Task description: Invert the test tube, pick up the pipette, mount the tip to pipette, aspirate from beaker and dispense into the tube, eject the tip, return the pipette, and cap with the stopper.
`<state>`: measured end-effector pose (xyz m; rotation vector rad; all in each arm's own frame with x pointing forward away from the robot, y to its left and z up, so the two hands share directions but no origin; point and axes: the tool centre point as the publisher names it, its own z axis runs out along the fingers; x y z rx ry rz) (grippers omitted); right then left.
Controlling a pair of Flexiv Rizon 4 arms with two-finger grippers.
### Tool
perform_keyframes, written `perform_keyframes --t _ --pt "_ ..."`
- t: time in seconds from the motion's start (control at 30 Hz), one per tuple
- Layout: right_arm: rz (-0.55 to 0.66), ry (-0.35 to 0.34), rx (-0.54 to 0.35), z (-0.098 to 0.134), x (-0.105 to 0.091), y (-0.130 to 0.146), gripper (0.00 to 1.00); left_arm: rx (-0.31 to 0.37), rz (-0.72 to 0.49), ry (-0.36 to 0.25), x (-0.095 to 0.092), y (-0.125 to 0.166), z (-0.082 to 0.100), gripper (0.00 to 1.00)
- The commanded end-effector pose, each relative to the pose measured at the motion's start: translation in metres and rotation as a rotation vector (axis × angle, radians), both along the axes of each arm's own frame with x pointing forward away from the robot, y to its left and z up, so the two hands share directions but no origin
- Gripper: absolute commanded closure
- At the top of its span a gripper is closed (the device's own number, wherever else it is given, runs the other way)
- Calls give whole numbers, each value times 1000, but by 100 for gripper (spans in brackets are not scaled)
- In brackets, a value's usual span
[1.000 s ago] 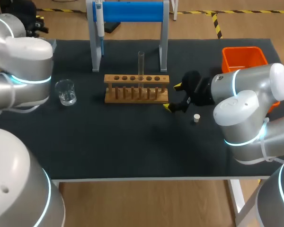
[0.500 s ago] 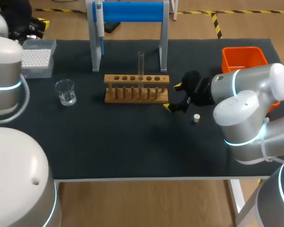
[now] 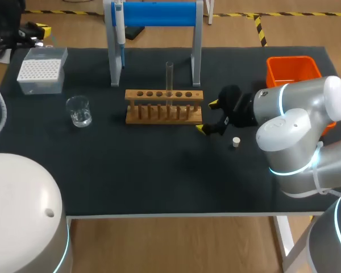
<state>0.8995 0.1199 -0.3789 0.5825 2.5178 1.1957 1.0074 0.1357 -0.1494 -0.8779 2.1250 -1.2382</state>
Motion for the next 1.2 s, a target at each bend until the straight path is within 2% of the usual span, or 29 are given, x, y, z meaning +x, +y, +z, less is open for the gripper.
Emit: perform_keyframes --t 0.03,0.1,0.17,0.23,0.3,0.47,0.53,0.6,1.2 --pt "2 3 -3 1 0 -1 0 82 -125 32 -26 -14 26 100" --pt "2 3 -3 1 0 -1 0 106 -187 26 -41 -27 40 100" --pt "2 3 -3 1 0 -1 0 141 -253 45 -53 -41 49 100" --pt "2 3 -3 1 0 -1 0 147 -313 7 -64 -57 60 100" --pt "2 3 -3 1 0 -1 0 168 -353 12 -74 -72 66 100" --pt "2 3 -3 1 0 -1 0 218 -419 46 -98 -109 66 100" --pt "2 3 -3 1 0 -1 0 284 -455 69 -106 -124 63 100" --pt "2 3 -3 1 0 -1 0 267 -489 74 -114 -136 60 100" --pt "2 3 -3 1 0 -1 0 267 -489 74 -114 -136 60 100"
